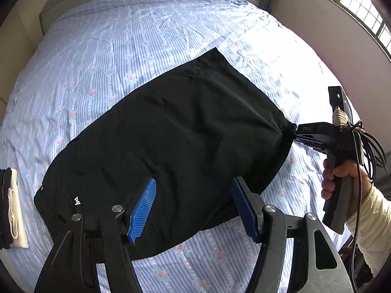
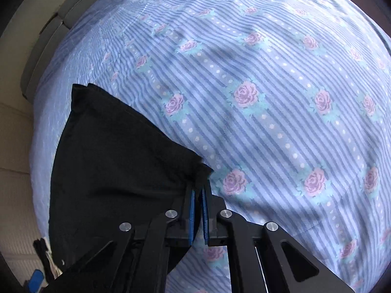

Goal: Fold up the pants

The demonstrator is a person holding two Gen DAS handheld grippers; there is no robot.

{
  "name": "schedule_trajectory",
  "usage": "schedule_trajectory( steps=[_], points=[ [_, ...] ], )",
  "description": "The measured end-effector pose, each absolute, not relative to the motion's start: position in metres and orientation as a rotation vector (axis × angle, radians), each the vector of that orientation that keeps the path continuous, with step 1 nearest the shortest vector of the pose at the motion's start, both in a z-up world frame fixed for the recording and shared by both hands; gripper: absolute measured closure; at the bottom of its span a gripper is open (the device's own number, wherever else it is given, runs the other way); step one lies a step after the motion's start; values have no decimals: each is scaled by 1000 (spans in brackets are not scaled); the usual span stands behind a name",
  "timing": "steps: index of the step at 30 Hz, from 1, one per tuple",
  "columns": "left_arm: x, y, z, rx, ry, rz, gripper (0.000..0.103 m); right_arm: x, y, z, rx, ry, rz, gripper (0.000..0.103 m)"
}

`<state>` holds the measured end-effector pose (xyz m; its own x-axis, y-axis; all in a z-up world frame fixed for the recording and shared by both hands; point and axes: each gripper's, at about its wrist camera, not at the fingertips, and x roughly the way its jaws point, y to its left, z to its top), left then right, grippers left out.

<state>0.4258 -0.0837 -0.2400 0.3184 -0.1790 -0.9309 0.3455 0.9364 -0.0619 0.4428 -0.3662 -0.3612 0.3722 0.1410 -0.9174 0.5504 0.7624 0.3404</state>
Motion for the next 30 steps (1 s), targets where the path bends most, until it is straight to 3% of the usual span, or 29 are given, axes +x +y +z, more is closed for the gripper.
schedule_trajectory(
  steps=[7,8,10,12,20,30],
  points=[
    [422,-75,-245,159,1209,-287,39,444,-366,-345,524,1192,-325,94],
    [421,-73,-245,160,1204,-282,39,444,-366,-345,520,1195,-333,87],
    [419,-66,-243,163,1193,-259,36,435,-368,-339,508,1216,-345,48],
    [415,-52,-240,146,1181,-234,34,422,-365,-321,465,1188,-388,37],
    [385,49,-241,9,1195,-105,30,388,-291,-230,229,1106,-262,36],
    [366,179,-258,-46,1193,-46,21,389,-137,-210,162,1160,17,34]
  ],
)
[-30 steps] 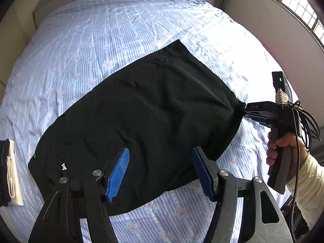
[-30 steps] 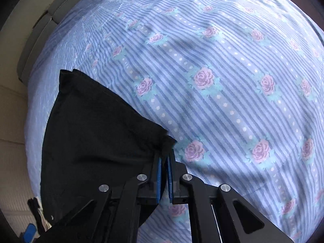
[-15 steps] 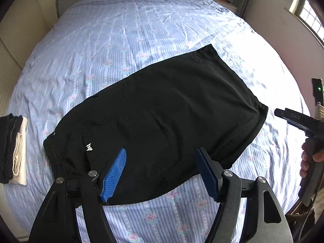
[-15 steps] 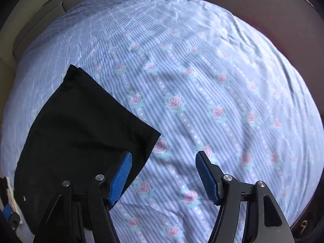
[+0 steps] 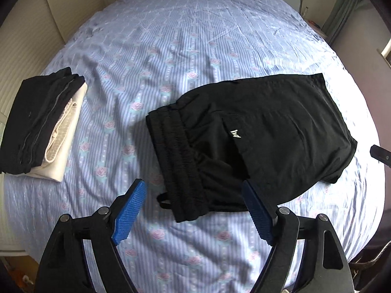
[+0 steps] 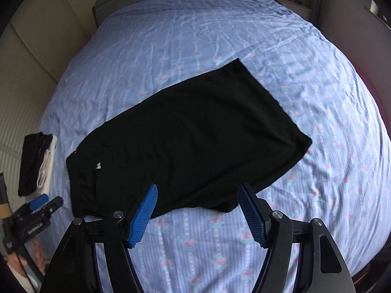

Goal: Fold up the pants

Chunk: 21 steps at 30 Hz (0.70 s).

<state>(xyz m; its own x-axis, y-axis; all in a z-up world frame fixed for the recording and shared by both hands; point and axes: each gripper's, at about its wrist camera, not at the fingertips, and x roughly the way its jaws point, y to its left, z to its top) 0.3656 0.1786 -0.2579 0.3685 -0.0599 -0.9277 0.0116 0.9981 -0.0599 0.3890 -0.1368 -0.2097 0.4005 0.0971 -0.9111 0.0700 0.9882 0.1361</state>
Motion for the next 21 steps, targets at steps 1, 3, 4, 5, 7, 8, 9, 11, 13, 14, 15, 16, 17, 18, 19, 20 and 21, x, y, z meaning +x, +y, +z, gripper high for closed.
schedule_trajectory(
  steps=[1,3,4,5,7,8,9,11,13,14,15,16,17,18,19,20,21],
  points=[
    [369,187,-262,-32,1196,-61,21,389,-122,-211,154,1166,41,34],
    [376,201,-270,-35,1210,-111,21,390,-93,-213,141,1182,80,34],
    [380,208,-274,-50,1218,-135,21,390,-78,-216,129,1193,101,34],
    [384,215,-279,-73,1227,-159,21,389,-66,-219,115,1206,114,34],
    [393,228,-291,-135,1256,-196,21,388,-40,-223,91,1222,136,34],
    [398,234,-298,-176,1272,-220,21,387,-29,-225,81,1232,142,34],
    [404,240,-305,-220,1289,-252,21,386,-19,-227,75,1242,149,34],
    [413,250,-321,-289,1316,-288,21,384,-4,-231,67,1257,156,34],
    [421,258,-336,-347,1344,-323,21,382,9,-234,61,1272,156,34],
    [424,261,-342,-374,1352,-342,21,381,13,-236,57,1280,153,34],
    [427,264,-349,-404,1362,-355,21,380,18,-238,51,1287,151,34],
    [431,266,-356,-434,1373,-370,21,379,21,-241,48,1294,145,34],
    [433,268,-362,-460,1382,-384,21,378,24,-242,47,1300,136,34],
    [436,269,-369,-489,1392,-397,21,377,25,-245,46,1309,130,34],
    [438,269,-373,-505,1397,-406,21,377,25,-246,46,1316,122,34],
    [439,269,-378,-513,1398,-418,21,377,25,-247,47,1322,112,34],
    [441,267,-380,-517,1397,-430,21,376,24,-248,48,1328,103,34]
  ],
)
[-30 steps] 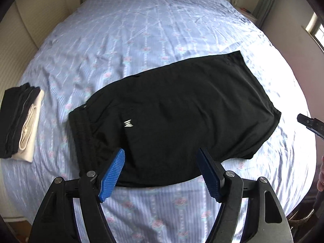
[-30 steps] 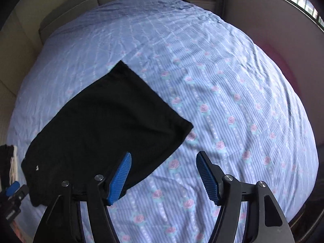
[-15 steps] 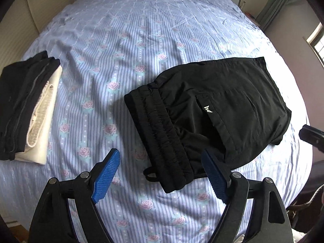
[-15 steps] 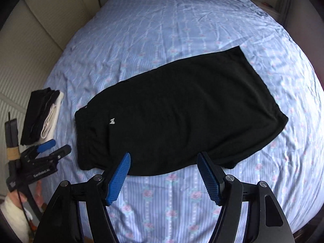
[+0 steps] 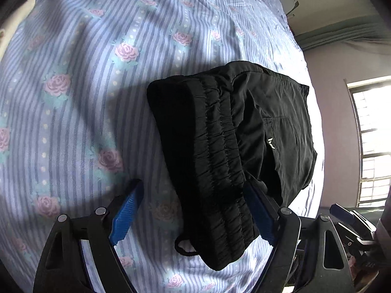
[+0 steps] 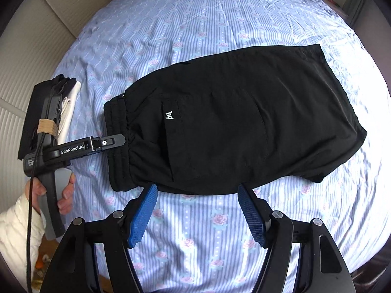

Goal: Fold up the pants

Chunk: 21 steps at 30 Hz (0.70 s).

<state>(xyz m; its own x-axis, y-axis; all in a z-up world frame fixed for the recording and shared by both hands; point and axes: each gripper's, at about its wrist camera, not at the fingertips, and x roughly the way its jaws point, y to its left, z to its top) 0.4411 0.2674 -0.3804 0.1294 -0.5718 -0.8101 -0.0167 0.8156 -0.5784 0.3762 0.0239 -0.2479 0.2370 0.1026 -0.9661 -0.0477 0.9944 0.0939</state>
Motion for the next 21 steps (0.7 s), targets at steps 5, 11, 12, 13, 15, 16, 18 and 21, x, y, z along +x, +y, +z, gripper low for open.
schedule_trajectory(
  steps=[5,11,12,13,15,16,18,21],
  points=[
    [450,253,-386,-589,1417,-571,37,378,22,-252,51,1345,86,34],
    [450,269,-374,-813,1346,-689,67,382,23,-253,63,1356,82,34],
    [447,273,-370,-855,1321,-705,68,383,23,-252,61,1353,83,34],
    [445,273,-366,-875,1302,-714,68,384,24,-251,61,1349,88,34],
    [446,266,-368,-860,1314,-714,67,387,25,-249,68,1338,101,34],
    [449,260,-372,-844,1338,-701,66,388,25,-248,71,1334,104,34],
    [455,252,-385,-834,1386,-649,65,391,25,-247,76,1330,110,34],
    [462,240,-397,-822,1440,-564,65,390,24,-243,64,1320,110,34]
  ],
)
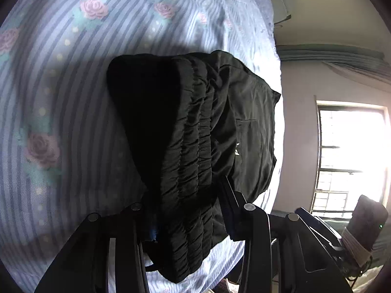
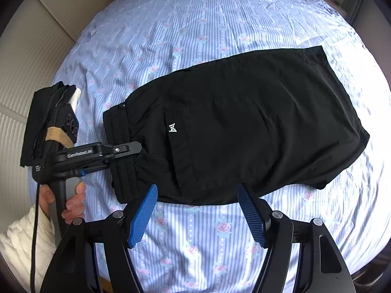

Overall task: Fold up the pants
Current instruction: 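Grasp the waistband with the left gripper, lift and fold it over toward the hem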

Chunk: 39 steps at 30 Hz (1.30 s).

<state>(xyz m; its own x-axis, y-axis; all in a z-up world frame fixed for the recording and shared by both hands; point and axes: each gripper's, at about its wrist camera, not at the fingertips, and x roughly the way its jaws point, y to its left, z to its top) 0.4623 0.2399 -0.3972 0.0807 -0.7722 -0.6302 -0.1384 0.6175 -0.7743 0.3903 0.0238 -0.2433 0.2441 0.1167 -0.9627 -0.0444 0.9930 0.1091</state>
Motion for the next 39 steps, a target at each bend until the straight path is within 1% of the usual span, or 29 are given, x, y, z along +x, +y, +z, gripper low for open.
schedule_trajectory(
  steps=[1,2,3,6,9,12,15,16,18,20,22,24,28,31,36,39],
  points=[
    [464,237,-394,-805,1440,-546,65,390,23,-242,60,1316,111,34],
    [465,232,-388,-762,1443,-511,69,389,21,-240,57,1310,109,34],
    [465,228,-381,-727,1444,-490,76,387,18,-239,57,1305,106,34],
    [464,228,-348,-738,1394,-454,80,381,4,-233,92,1296,92,34],
    [462,231,-307,-746,1305,-428,81,372,-15,-224,138,1276,73,34],
    [463,233,-270,-673,1248,-371,81,363,-34,-212,162,1243,53,34],
    [471,216,-243,-545,1269,-277,81,358,-49,-203,171,1215,53,34],
    [474,207,-237,-521,1301,-232,81,357,-54,-201,178,1203,59,34],
    [480,190,-226,-517,1330,-161,81,355,-64,-196,190,1187,68,34],
    [477,179,-215,-570,1308,-146,81,353,-80,-190,204,1167,77,34],
    [476,153,-207,-558,1302,-144,81,351,-100,-183,222,1141,79,34],
    [485,113,-194,-484,1310,-129,81,349,-123,-173,244,1110,72,34],
    [511,43,-186,-385,1325,-125,81,348,-186,-153,278,1040,29,34],
    [536,-12,-195,-311,1363,-96,81,350,-239,-145,308,1012,-33,34],
    [564,-82,-240,-172,1452,-25,81,369,-310,-152,336,1005,-93,34],
    [578,-119,-269,-144,1505,-8,81,382,-343,-162,330,1012,-106,34]
  ],
)
